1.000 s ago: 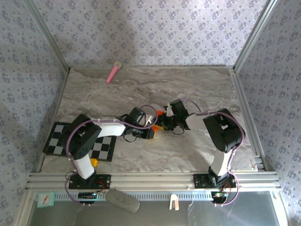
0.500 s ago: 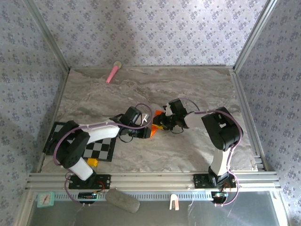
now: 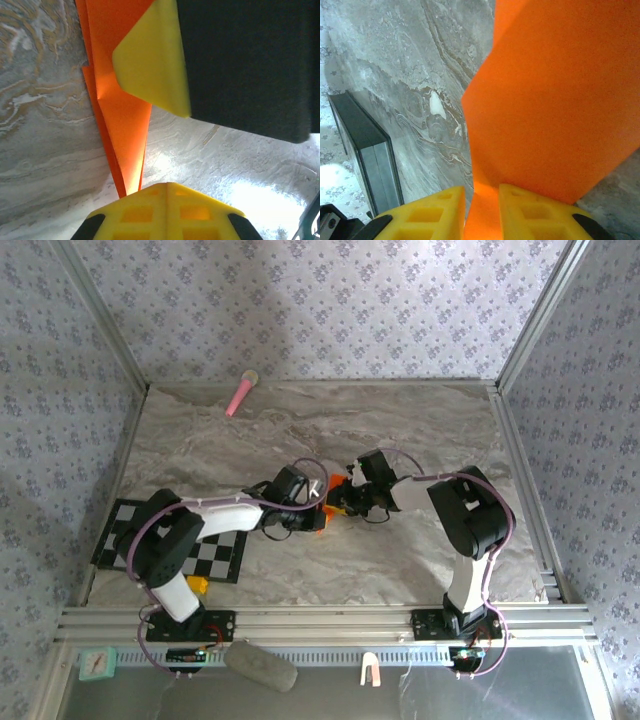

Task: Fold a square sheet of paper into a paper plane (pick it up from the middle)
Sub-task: Fold the wing for the fifth time at the center of the table.

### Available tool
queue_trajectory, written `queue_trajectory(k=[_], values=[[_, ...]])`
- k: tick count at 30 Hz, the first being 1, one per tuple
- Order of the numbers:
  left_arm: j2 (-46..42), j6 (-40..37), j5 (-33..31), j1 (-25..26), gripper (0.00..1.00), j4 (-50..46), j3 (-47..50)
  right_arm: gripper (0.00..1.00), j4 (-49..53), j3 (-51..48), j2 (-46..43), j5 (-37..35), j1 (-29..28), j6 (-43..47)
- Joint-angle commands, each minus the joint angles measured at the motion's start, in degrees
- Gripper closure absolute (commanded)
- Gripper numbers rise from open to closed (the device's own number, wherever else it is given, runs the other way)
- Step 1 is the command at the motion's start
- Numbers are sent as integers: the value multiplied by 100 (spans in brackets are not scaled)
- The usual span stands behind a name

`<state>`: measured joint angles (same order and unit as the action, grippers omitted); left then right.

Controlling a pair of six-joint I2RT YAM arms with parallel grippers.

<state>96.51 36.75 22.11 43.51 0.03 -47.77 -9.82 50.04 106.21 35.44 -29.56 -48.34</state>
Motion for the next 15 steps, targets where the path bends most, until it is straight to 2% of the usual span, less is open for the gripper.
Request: queue_trajectory(k=[1,15], values=[[121,86,34,26,97,-113,-227,77,362,104,119,-108,-49,110],[325,279,-154,116,100,-399,-186,81,603,239,220,-220,-67,133]])
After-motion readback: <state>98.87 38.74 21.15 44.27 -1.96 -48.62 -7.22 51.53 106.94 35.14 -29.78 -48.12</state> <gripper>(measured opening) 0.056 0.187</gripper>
